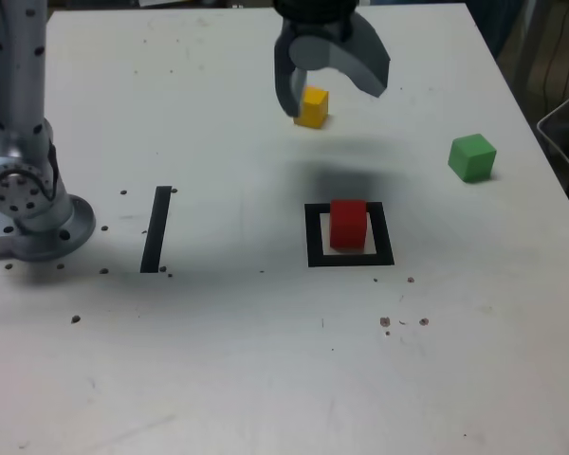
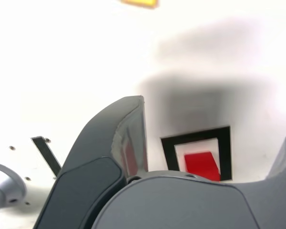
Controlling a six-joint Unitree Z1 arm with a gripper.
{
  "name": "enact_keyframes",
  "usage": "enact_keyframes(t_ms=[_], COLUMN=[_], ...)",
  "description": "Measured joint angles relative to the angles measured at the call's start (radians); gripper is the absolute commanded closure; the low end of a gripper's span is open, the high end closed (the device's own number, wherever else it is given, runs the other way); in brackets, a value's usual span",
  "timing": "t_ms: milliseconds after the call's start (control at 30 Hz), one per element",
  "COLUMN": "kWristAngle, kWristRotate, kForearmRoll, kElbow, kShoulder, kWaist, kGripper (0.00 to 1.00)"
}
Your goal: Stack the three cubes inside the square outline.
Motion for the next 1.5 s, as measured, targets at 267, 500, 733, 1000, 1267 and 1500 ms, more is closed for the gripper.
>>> enact_keyframes(t_ms=[267,500,733,1000,1267,1500], kWristAngle=[0.061,0.105,0.125,0.153,0.166,0.165], kWristRotate=[0.138,0.187,0.215,0.221,0.227,0.23], kForearmRoll=[-0.001,0.002,-0.023,-0.026,-0.038,-0.101], kElbow=[-0.019,-0.051,-0.059,-0.084,-0.083,-0.04], kShoulder=[0.035,0.103,0.156,0.215,0.232,0.232], kWaist=[0.104,0.136,0.166,0.197,0.198,0.186], kGripper=[0.01,0.01,0.02,0.07,0.17,0.28])
